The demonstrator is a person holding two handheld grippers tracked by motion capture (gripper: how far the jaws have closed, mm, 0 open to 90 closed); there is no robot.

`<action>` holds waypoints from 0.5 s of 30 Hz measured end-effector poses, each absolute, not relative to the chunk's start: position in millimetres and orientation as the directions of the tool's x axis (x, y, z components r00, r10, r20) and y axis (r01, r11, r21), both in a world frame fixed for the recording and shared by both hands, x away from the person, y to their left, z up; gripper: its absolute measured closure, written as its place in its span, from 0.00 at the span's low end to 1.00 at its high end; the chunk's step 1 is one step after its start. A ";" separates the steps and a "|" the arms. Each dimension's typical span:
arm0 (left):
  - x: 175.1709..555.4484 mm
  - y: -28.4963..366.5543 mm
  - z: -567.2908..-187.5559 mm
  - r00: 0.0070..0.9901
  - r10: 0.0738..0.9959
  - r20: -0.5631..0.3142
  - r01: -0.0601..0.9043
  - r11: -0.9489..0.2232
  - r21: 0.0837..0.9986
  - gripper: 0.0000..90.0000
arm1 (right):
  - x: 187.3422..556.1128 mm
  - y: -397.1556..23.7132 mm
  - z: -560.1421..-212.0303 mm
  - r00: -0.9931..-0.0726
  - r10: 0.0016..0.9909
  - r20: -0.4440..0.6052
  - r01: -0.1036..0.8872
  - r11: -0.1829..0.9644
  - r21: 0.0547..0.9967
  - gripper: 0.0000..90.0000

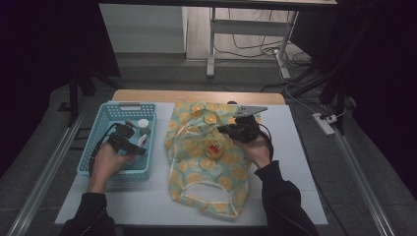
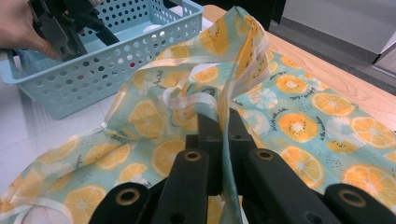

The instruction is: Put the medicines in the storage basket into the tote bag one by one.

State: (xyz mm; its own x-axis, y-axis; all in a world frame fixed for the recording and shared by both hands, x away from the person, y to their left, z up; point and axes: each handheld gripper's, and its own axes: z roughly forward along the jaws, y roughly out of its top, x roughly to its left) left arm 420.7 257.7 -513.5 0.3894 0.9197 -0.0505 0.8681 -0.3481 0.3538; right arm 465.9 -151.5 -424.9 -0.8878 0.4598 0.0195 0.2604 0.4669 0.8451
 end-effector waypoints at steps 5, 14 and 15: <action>420.7 257.2 -514.6 0.389 0.920 -0.048 0.872 -0.351 0.341 0.37 | 466.0 -151.5 -425.2 -0.888 0.460 0.020 0.260 0.466 0.846 0.99; 420.3 259.5 -514.5 0.384 0.919 -0.087 0.878 -0.334 0.341 0.63 | 465.4 -151.1 -424.9 -0.889 0.457 0.017 0.258 0.471 0.844 0.99; 420.2 259.6 -514.5 0.382 0.920 -0.091 0.879 -0.331 0.342 0.65 | 465.4 -151.0 -425.0 -0.889 0.457 0.017 0.258 0.470 0.844 0.99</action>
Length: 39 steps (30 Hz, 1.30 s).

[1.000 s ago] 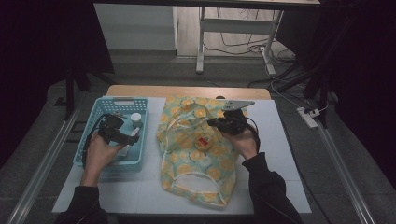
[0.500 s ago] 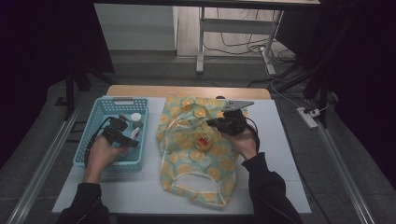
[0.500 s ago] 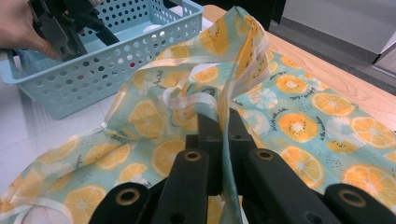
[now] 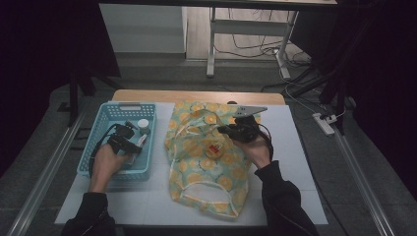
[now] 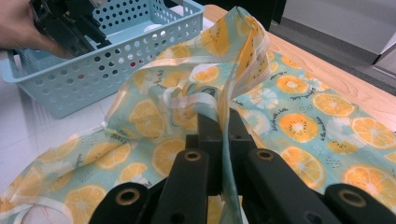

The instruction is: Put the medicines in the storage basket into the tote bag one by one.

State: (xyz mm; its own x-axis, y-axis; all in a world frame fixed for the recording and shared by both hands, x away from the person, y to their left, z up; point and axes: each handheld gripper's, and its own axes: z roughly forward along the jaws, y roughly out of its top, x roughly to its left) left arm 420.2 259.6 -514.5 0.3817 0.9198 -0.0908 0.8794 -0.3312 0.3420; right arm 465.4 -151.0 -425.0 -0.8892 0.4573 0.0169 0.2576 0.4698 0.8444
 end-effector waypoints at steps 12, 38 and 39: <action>419.8 259.4 -513.4 0.379 0.920 -0.099 0.882 -0.327 0.338 0.82 | 465.4 -151.2 -424.8 -0.890 0.455 0.015 0.256 0.472 0.844 0.99; 408.9 263.6 -496.4 0.380 0.922 -0.071 0.832 -0.308 0.461 0.83 | 466.0 -152.3 -424.1 -0.889 0.457 0.012 0.252 0.468 0.847 0.99; 408.0 263.6 -495.3 0.382 0.921 -0.069 0.827 -0.308 0.471 0.83 | 466.0 -152.4 -424.0 -0.889 0.458 0.012 0.252 0.467 0.847 0.99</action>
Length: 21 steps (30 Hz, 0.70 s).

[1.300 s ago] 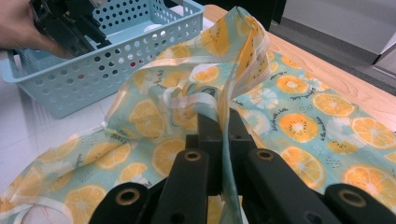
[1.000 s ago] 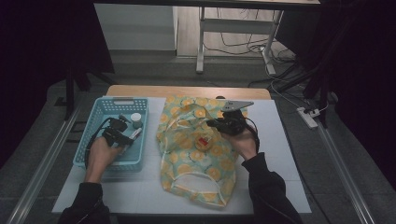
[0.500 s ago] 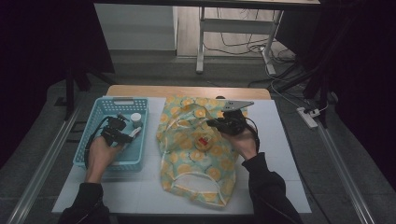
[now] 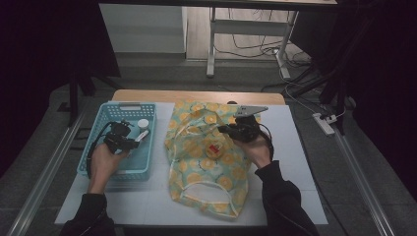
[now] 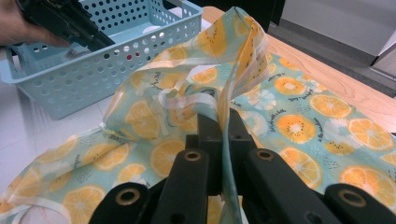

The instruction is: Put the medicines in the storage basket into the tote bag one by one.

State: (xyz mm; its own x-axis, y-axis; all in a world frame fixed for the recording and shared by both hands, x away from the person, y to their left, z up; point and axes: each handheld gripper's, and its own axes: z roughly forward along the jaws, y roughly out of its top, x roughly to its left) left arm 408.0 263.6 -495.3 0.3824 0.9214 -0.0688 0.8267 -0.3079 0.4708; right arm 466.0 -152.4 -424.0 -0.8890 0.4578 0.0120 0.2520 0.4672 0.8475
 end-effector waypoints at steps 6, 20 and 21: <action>404.3 264.8 -488.9 0.392 0.918 -0.056 0.803 -0.311 0.508 0.83 | 466.3 -152.9 -423.9 -0.888 0.459 0.013 0.253 0.466 0.848 0.99; 391.7 264.1 -462.1 0.428 0.901 -0.073 0.734 -0.299 0.610 0.84 | 467.1 -154.9 -422.7 -0.885 0.465 0.015 0.254 0.456 0.853 0.99; 390.7 262.7 -459.7 0.431 0.899 -0.076 0.729 -0.297 0.617 0.84 | 467.1 -155.2 -422.6 -0.885 0.466 0.015 0.254 0.456 0.853 0.99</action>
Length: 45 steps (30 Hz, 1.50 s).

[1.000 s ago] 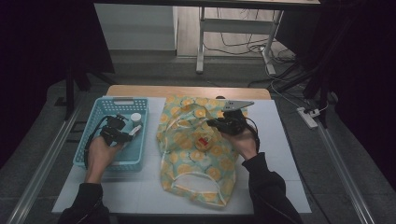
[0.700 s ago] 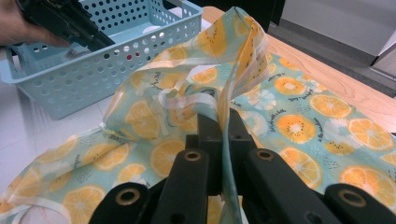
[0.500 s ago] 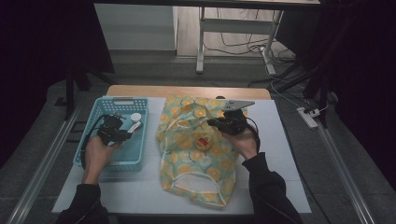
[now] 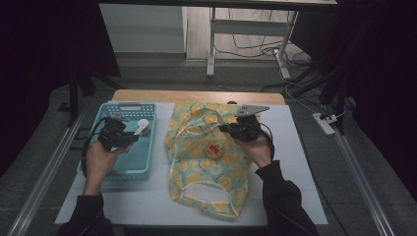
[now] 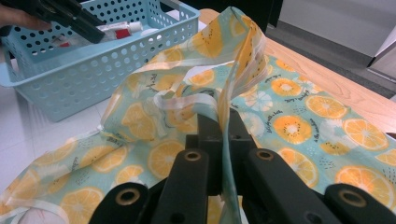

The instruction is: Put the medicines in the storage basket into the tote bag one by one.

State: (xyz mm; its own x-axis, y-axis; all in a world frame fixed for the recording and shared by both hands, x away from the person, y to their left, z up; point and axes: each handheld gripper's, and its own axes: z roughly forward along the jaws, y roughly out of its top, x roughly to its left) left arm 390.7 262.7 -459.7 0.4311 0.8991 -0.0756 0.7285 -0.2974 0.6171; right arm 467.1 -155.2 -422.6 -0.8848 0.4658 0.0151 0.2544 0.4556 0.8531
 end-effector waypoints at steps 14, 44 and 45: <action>375.5 233.8 -428.8 0.537 0.840 -0.080 0.648 -0.350 0.676 0.84 | 466.6 -155.4 -421.0 -0.884 0.468 0.018 0.256 0.450 0.856 0.99; 365.5 134.1 -425.4 0.771 0.629 -0.098 0.514 -0.524 0.679 0.83 | 466.5 -154.1 -420.7 -0.882 0.471 0.018 0.258 0.450 0.855 0.99; 366.0 130.6 -427.0 0.774 0.624 -0.102 0.514 -0.527 0.677 0.83 | 466.4 -153.9 -420.6 -0.882 0.471 0.018 0.258 0.450 0.855 0.99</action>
